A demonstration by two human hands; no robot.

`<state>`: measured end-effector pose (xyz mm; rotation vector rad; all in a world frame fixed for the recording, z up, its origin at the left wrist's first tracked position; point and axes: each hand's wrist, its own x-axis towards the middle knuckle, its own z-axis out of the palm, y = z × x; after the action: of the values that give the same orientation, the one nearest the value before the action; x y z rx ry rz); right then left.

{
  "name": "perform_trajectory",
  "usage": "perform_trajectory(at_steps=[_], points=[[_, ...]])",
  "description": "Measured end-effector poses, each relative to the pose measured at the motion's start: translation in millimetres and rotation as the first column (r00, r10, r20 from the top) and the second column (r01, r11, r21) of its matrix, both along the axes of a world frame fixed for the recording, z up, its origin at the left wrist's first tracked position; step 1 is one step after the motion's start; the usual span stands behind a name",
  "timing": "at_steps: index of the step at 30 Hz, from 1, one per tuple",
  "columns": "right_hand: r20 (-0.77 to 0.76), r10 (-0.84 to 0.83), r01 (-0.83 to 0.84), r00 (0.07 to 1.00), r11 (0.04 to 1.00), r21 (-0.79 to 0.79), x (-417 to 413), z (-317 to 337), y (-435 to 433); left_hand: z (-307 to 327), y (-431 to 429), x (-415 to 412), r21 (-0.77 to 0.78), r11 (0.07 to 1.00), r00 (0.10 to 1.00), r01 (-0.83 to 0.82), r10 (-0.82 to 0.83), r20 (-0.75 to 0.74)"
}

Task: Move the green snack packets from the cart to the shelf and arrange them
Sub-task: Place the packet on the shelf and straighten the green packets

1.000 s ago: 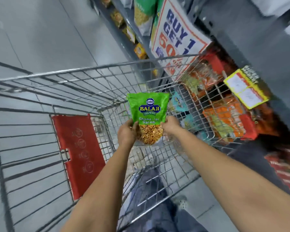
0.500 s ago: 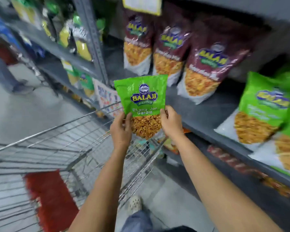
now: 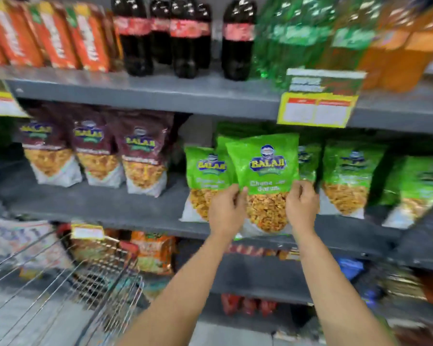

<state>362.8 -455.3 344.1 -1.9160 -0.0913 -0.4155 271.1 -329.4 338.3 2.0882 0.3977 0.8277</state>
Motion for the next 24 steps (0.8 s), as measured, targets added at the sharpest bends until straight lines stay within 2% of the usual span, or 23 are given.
perform_trajectory(at_steps=[3,7,10,13,17,19,24], points=[[-0.035,-0.076,0.075,0.996,0.996,-0.041,24.6,2.3,-42.3,1.1,-34.8,36.5,0.012,0.998,0.993,0.056,-0.054,-0.108],[-0.132,-0.087,0.076,0.987,0.993,-0.086,49.6,1.0,-64.9,-5.2,-52.8,76.6,0.006,0.994,0.962,0.108,-0.103,-0.252],[-0.172,-0.037,0.011,0.984,0.989,-0.147,64.4,-11.3,-67.5,-14.3,-51.0,91.8,0.03,0.994,0.928,0.102,-0.084,-0.364],[-0.228,0.045,-0.074,0.973,0.99,-0.123,77.7,-28.5,-64.9,-23.5,-46.2,101.5,0.03,0.992,0.898,0.126,-0.101,-0.428],[-0.378,0.15,-0.153,0.913,0.988,0.022,85.7,-46.8,-67.9,-32.7,-44.6,107.3,-0.088,0.988,0.902,0.123,-0.148,-0.405],[-0.423,0.194,-0.171,0.885,0.981,0.092,89.3,-55.7,-71.7,-35.7,-44.8,110.6,-0.089,0.99,0.91,0.111,-0.137,-0.39],[-0.388,0.276,-0.252,0.879,0.961,0.114,95.5,-72.5,-79.8,-38.9,-47.9,124.5,-0.101,0.992,0.929,0.077,-0.108,-0.353]])
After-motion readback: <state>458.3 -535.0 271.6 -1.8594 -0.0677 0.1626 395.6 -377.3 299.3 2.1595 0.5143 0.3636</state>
